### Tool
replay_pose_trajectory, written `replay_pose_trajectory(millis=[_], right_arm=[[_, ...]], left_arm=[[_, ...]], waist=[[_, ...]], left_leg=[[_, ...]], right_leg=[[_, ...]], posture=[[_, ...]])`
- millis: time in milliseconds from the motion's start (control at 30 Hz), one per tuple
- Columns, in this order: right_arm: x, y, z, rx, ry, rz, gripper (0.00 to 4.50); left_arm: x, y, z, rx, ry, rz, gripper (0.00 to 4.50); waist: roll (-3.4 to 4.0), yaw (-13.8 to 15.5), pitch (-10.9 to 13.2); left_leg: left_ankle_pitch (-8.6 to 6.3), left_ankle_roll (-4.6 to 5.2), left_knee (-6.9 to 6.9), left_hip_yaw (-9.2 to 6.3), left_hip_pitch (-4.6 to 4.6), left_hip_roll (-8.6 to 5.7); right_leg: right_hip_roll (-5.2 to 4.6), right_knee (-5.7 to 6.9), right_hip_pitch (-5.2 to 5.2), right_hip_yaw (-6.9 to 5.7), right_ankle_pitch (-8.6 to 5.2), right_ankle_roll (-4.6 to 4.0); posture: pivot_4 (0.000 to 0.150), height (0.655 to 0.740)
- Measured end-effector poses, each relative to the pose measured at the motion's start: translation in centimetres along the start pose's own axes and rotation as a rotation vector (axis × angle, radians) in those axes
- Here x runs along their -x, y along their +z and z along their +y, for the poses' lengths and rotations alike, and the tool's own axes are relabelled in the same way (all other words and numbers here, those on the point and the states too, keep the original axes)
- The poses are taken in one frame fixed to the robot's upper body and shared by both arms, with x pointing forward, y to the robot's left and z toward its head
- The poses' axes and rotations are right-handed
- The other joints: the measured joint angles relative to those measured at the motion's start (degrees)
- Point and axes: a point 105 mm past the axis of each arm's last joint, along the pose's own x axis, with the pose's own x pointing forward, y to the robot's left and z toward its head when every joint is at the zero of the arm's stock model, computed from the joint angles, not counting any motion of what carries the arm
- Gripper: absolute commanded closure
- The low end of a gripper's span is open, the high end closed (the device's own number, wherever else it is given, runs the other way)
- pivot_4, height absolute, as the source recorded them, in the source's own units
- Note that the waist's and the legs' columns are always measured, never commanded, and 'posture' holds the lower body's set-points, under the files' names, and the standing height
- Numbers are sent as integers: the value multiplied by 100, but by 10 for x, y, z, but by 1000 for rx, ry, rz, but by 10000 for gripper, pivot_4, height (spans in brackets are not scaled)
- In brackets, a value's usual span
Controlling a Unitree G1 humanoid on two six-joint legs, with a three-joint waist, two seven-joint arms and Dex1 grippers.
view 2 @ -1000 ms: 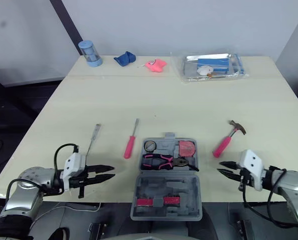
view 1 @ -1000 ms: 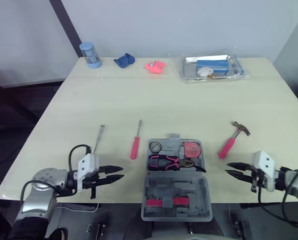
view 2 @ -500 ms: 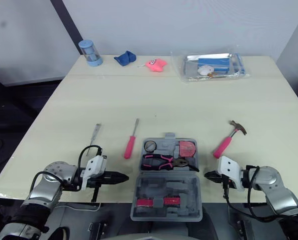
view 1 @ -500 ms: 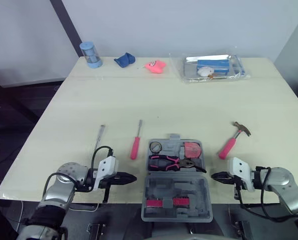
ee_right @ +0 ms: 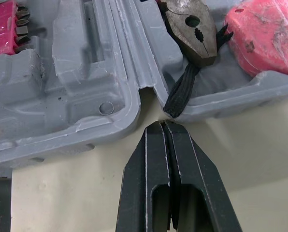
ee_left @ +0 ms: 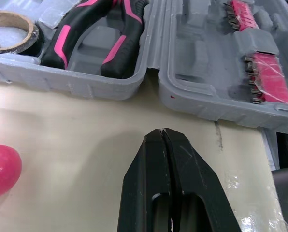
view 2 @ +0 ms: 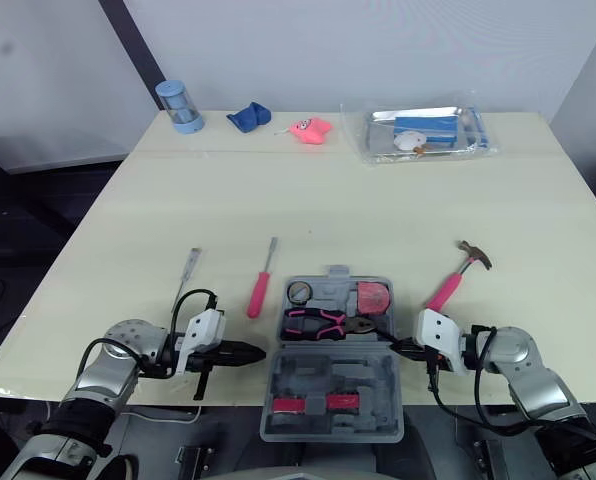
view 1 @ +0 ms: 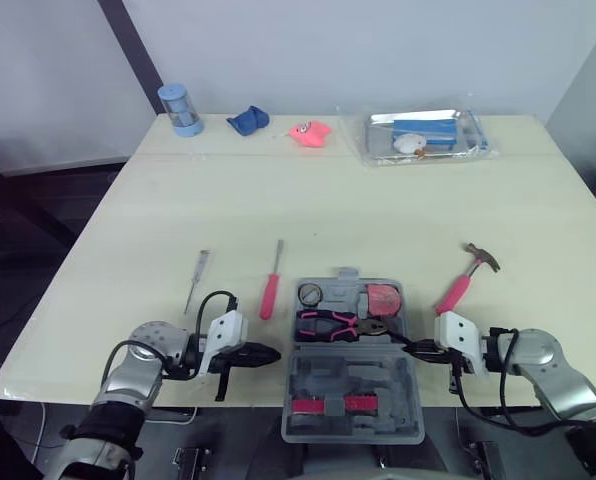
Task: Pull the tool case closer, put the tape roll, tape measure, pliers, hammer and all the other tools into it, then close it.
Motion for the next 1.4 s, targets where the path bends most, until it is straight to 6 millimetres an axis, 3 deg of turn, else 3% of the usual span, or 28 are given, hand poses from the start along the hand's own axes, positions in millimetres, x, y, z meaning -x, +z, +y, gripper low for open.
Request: replay_pose_trajectory(millis=[400, 1400], right_arm=[[-1, -1, 0, 3, 0, -5, 44830], [-1, -2, -9, -2, 15, 0, 44830]], left_arm=[[-18, 14, 8, -13, 15, -10, 44305], [-35, 14, 16, 29, 74, -24, 44305]], waist=[[-1, -6, -1], [0, 11, -2]], left_leg=[[0, 0, 0, -1, 2, 0], [1, 0, 16, -1, 9, -2]], right_leg=[[0, 3, 0, 0, 0, 0], [0, 15, 8, 0, 1, 1]], posture=[[1500, 7400], [1500, 7400]])
